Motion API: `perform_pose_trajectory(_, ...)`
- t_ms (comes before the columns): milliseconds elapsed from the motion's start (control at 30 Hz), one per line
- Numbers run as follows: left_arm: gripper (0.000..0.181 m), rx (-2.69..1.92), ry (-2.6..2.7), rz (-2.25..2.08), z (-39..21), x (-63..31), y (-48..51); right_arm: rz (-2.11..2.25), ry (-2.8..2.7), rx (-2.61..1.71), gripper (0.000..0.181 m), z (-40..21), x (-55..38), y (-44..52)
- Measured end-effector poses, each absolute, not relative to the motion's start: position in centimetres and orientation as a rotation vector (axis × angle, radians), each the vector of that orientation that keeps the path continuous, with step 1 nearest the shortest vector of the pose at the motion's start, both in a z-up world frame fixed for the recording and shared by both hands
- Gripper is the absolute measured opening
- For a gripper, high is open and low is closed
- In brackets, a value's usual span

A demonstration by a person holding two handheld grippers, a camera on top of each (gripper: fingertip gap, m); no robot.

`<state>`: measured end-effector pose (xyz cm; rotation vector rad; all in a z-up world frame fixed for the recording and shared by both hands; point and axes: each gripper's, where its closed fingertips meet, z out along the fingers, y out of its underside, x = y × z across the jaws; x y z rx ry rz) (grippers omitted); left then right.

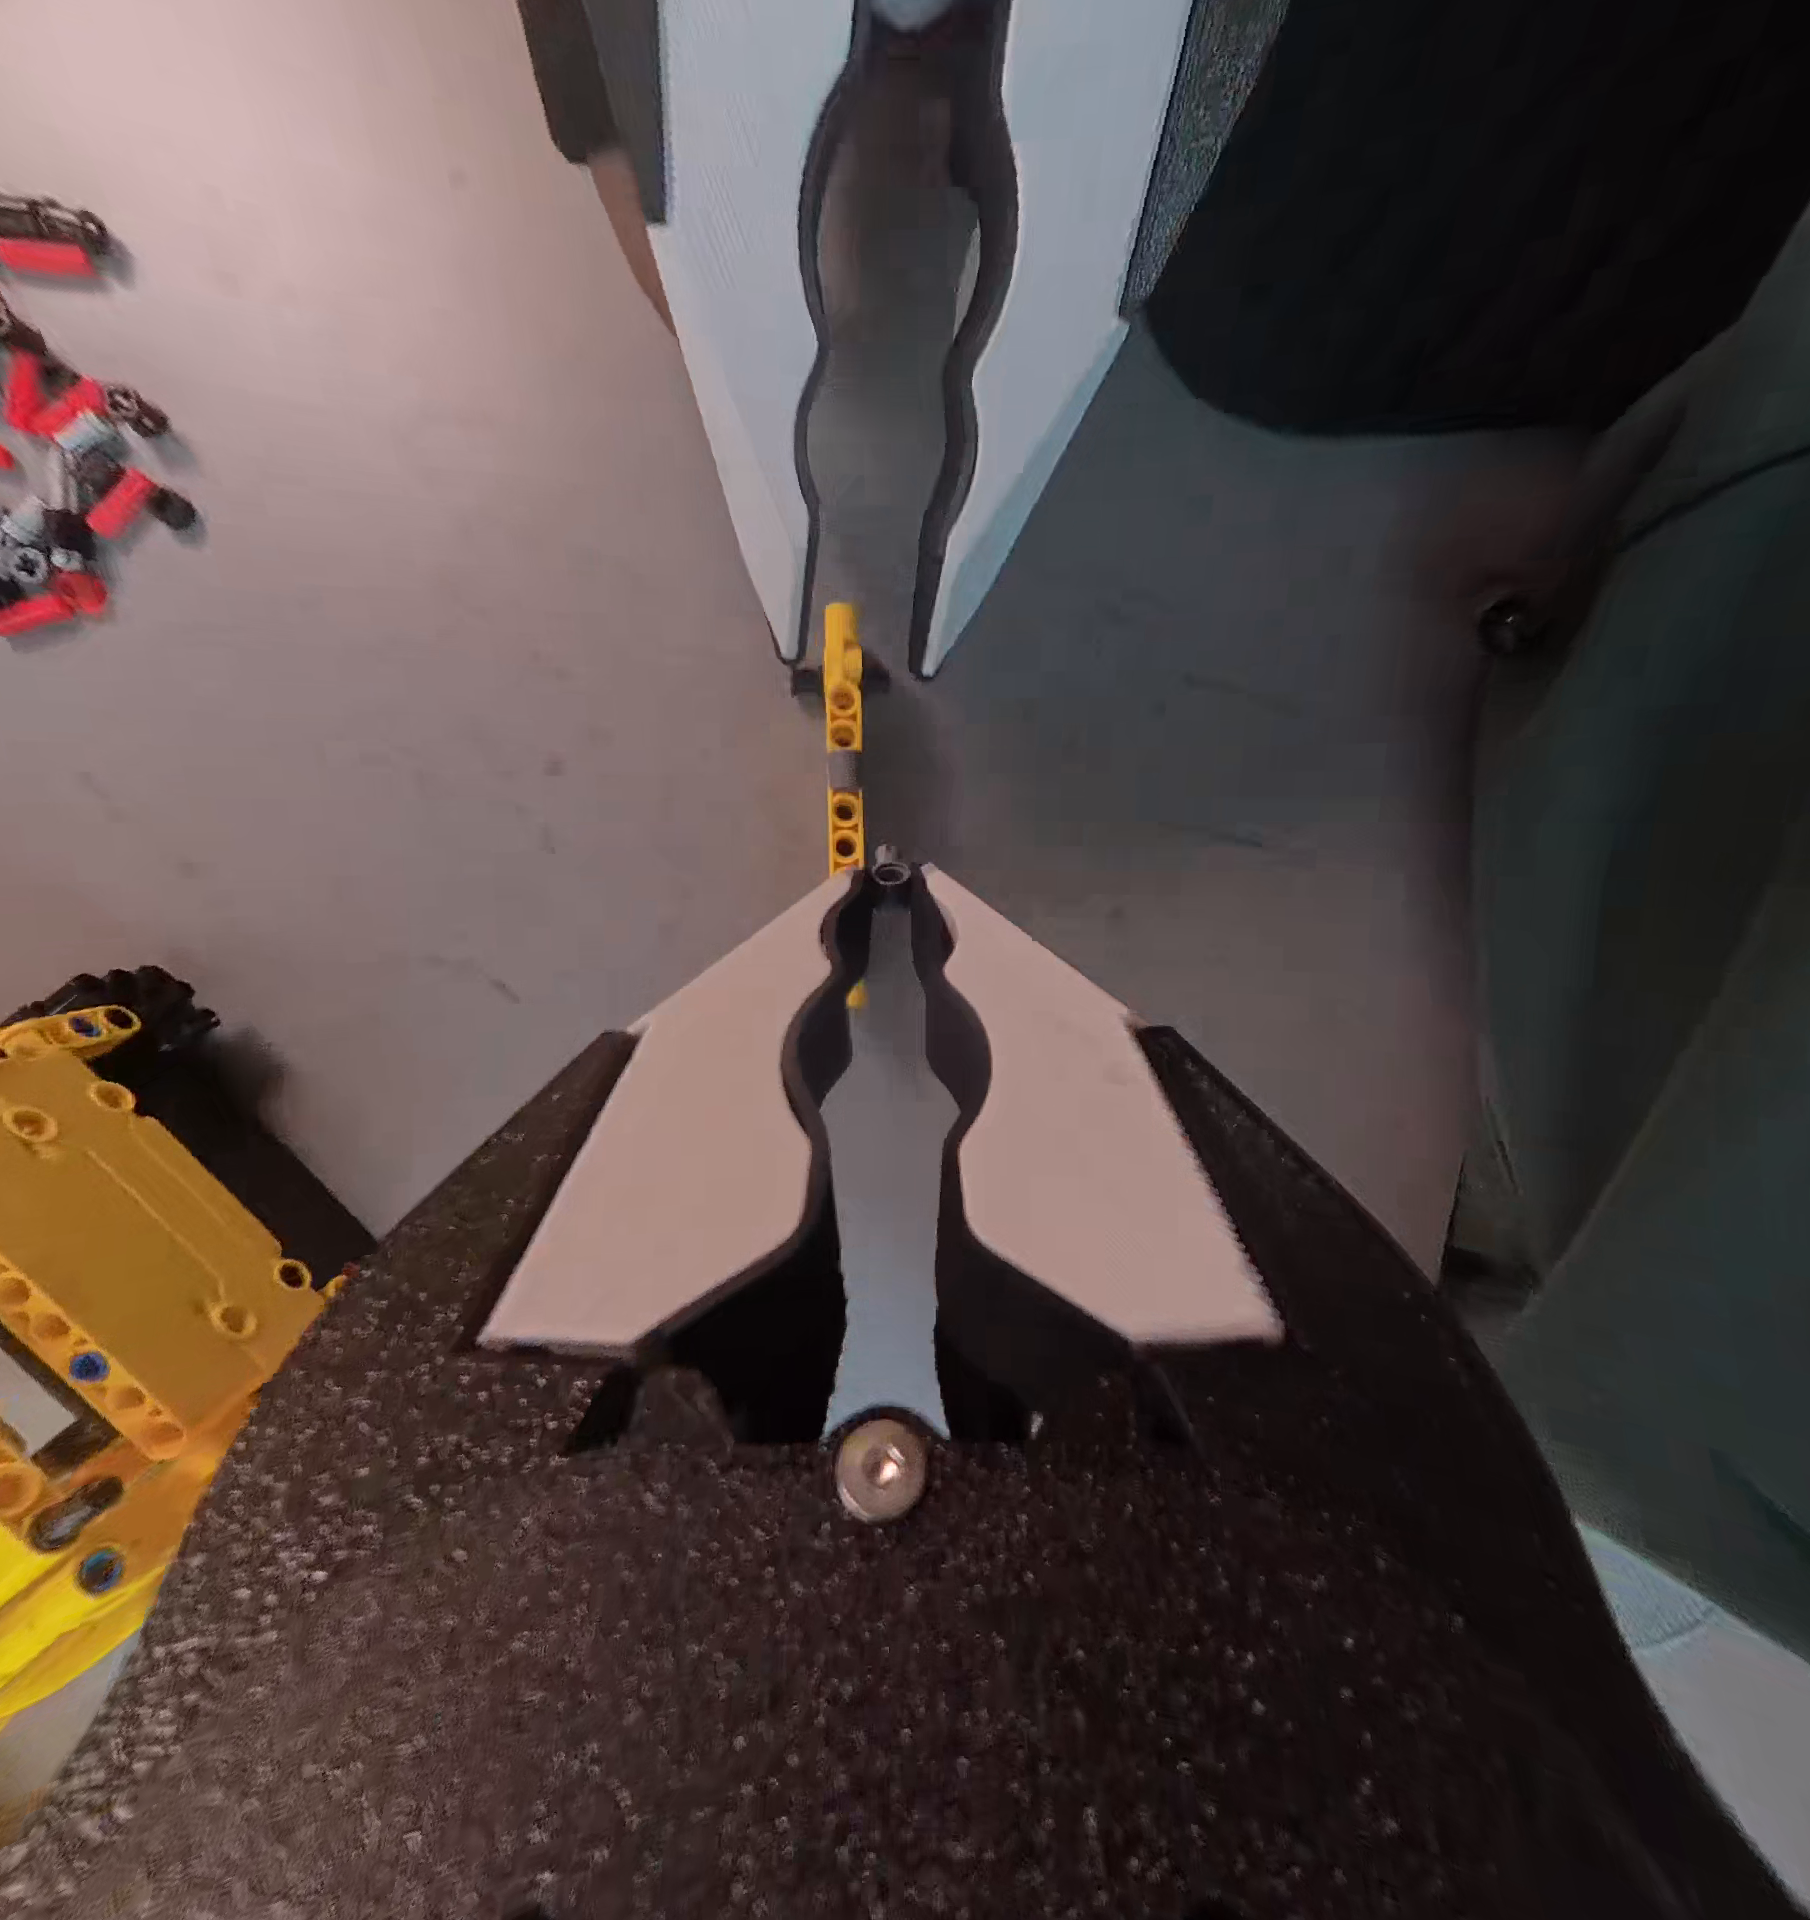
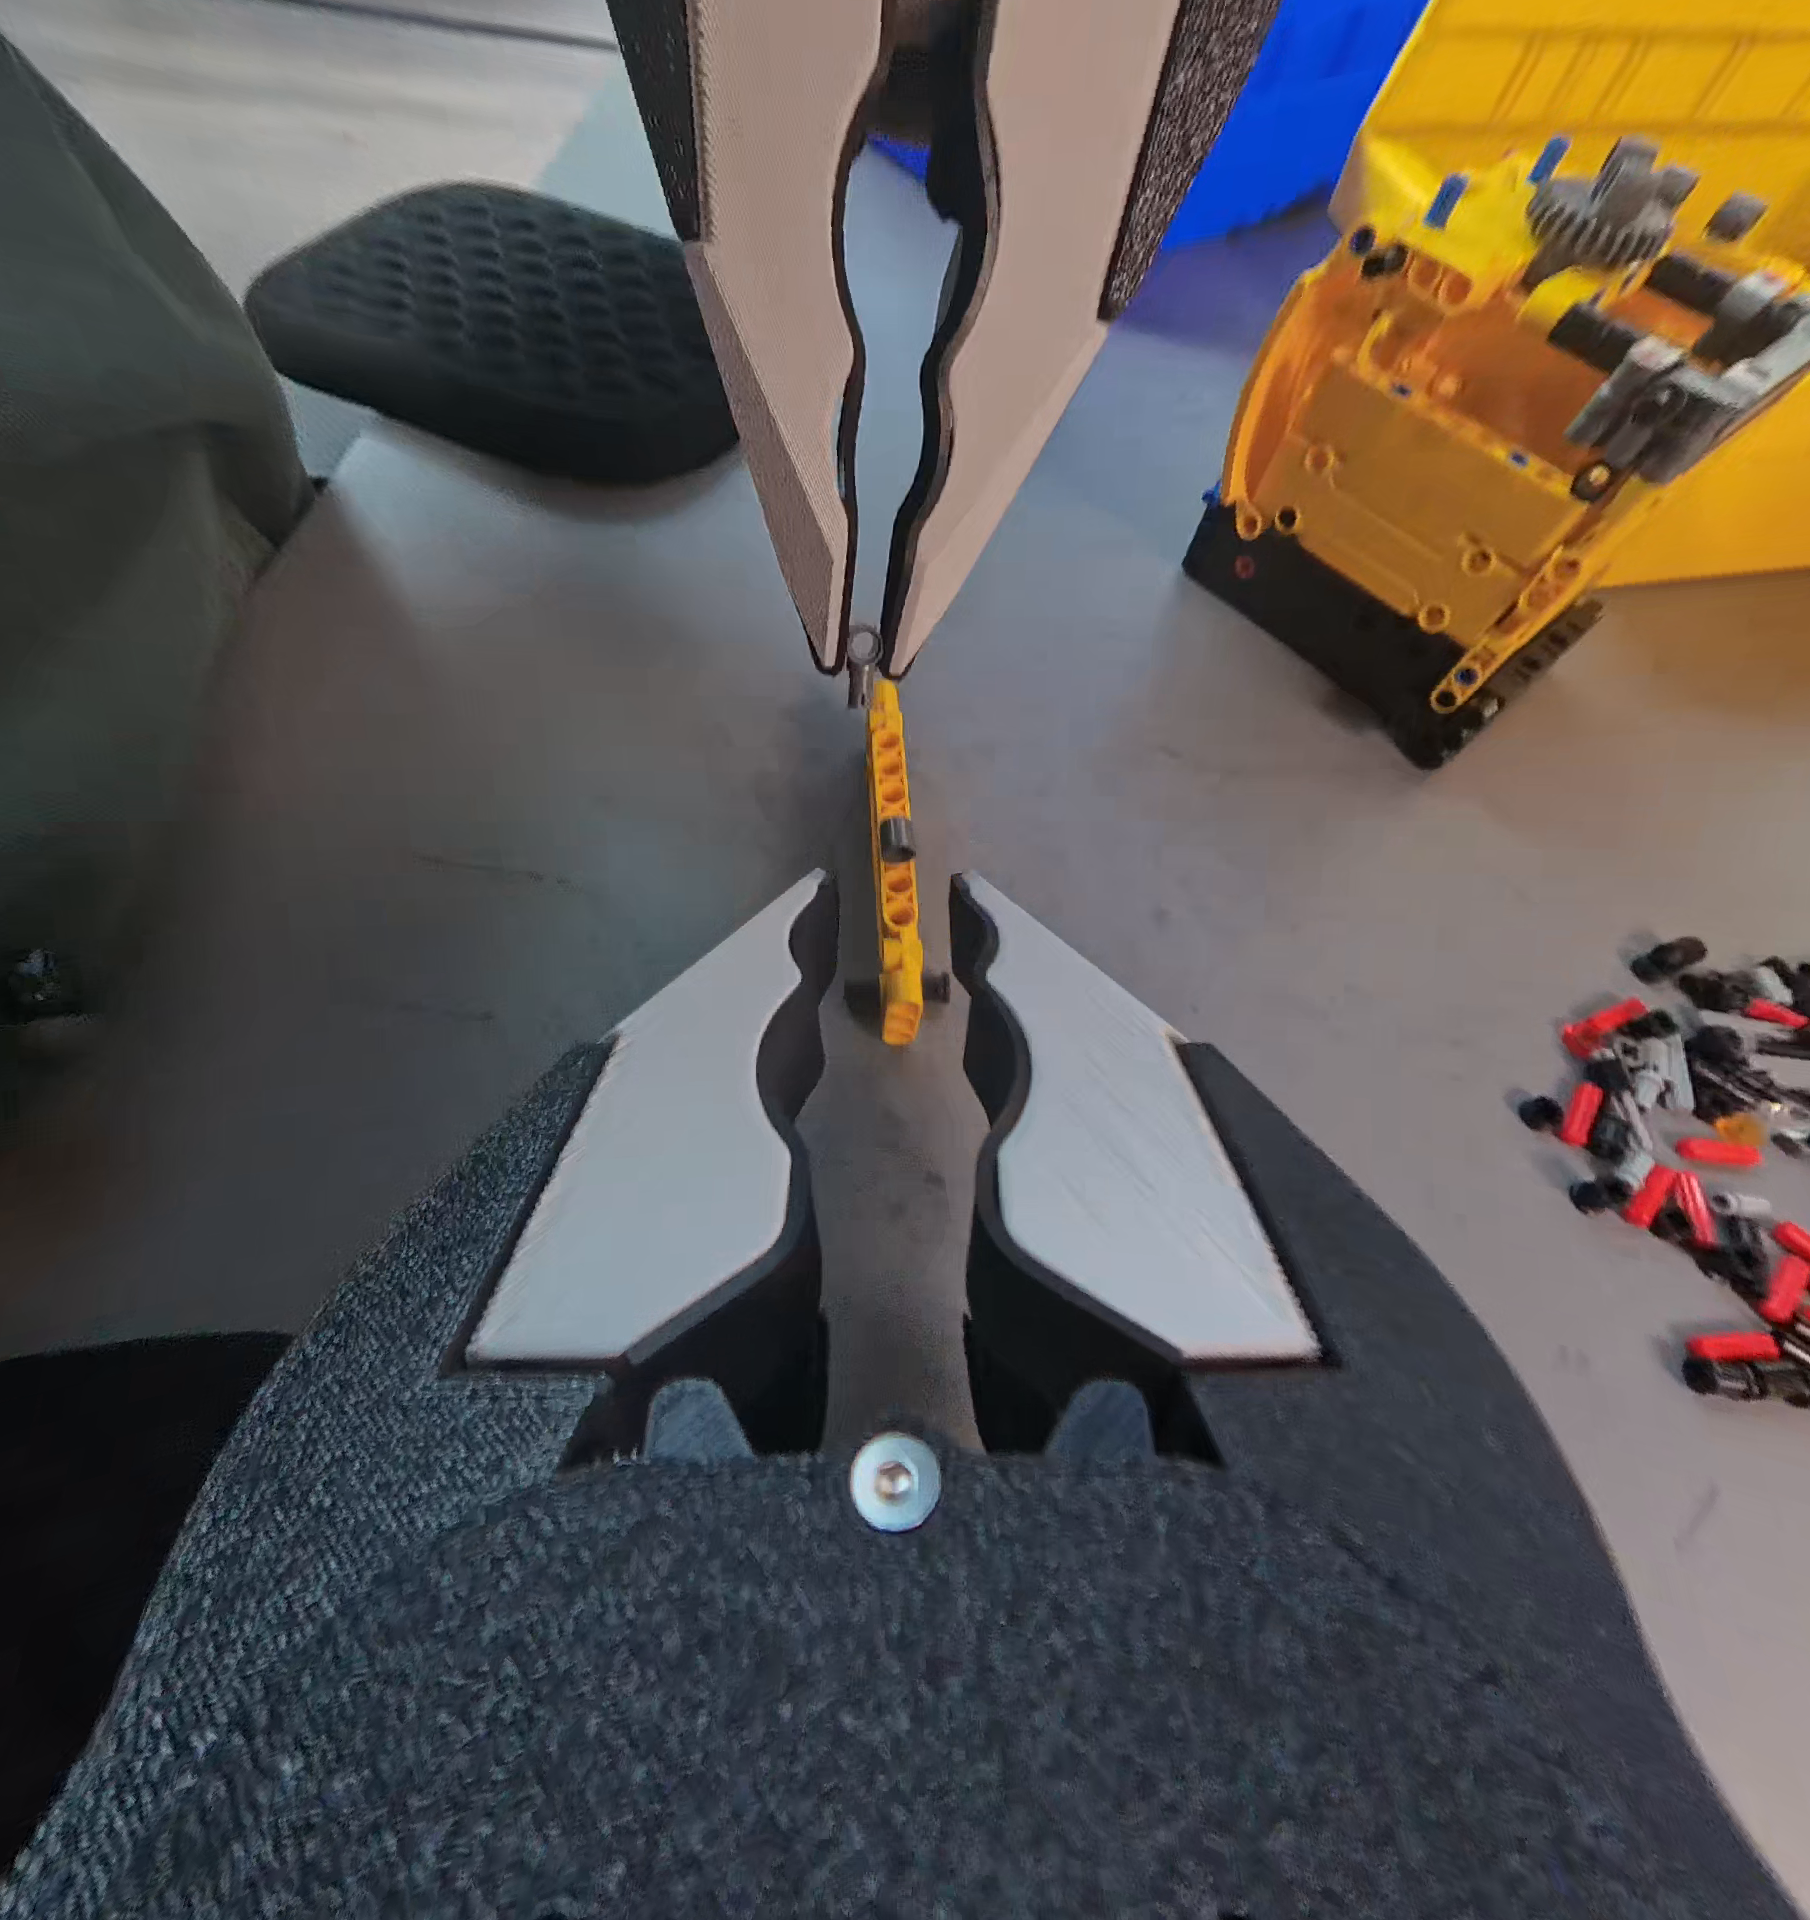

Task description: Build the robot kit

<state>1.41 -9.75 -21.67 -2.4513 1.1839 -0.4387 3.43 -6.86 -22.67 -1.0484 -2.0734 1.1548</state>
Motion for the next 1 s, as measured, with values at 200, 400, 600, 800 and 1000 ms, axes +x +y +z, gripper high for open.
perform_pose_trajectory(200,0.006,-2.609,1.327,-0.35,-23.4,0.8,-9.2,0.979,-2.191,-1.135,0.016,-25.8,3.7,-6.3)
perform_pose_trajectory(400,0.006,-2.663,1.398,-0.315,-23.8,0.9,-9.3,0.951,-2.147,-1.245,0.007,-26.0,3.5,-6.8)
perform_pose_trajectory(600,0.006,-2.686,1.418,-0.244,-24.1,0.5,-9.4,0.957,-2.14,-1.27,0.007,-26.0,3.5,-7.0)
perform_pose_trajectory(800,0.006,-2.692,1.457,-0.186,-24.2,0.5,-9.2,0.96,-2.135,-1.274,0.007,-26.0,3.5,-7.1)
perform_pose_trajectory(1000,0.006,-2.657,1.475,-0.117,-24.2,0.7,-9.0,0.955,-2.131,-1.249,0.007,-25.9,3.6,-7.1)
